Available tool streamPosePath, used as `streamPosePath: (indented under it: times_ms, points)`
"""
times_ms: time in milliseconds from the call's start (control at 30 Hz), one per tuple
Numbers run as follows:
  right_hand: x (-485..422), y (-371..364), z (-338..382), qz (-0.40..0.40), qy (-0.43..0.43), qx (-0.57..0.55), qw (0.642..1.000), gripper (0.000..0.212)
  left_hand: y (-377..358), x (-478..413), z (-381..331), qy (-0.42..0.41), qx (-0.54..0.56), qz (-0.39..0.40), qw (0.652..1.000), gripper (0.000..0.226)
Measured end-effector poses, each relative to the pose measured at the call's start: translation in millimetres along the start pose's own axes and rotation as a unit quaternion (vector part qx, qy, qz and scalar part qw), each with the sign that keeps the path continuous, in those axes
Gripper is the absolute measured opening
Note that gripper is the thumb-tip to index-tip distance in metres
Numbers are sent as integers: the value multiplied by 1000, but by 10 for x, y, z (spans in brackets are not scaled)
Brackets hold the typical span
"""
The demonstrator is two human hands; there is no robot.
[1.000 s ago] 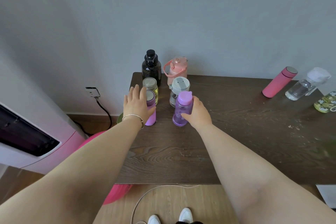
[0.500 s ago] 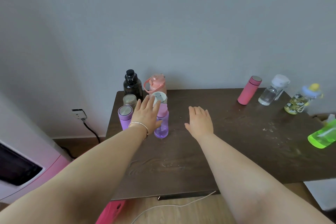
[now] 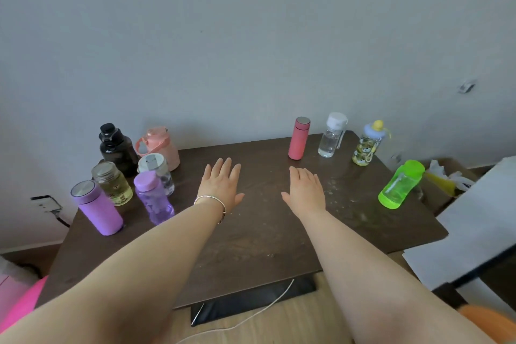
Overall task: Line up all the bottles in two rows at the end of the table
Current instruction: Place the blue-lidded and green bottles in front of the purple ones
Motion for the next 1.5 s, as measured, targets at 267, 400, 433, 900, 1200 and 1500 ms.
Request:
streamPosePath:
  times_ms: [267,400,433,900,1200,1500]
  points:
    - [232,-74,-1293,0,-76,10,997,71,-104,-305,-1133,-43,10,-3,999,78]
    - [281,-92,-1780,1,-118,5,993,73,-120,-515,-1548,-66,17,7,998,79]
    - [275,-91,-1885,0,-129,0,992,72,-107,-584,-1654,-76,19,9,997,79]
    - [-289,-360,-3085,11,-251,-15,968,76,-337,-2035,-2792,-174,87,20,981,79]
    - [-615,-800,-3336,30,-382,-143,913,93,-601,-2936,-3133,-211,103,43,971,85]
    - [-666,-1052,-3451,4,-395,-239,887,90,-880,-3395,-3562,-173,215,82,958,92]
Point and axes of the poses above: each hand's wrist, its own x-axis away from the middle knuckle, its own y-axis out of the back of the hand, z = x × y, the point moved 1 cm from there along -x, towards the middle knuckle, and after that the axes turned 13 degrees about x, right-handed, at the moved point
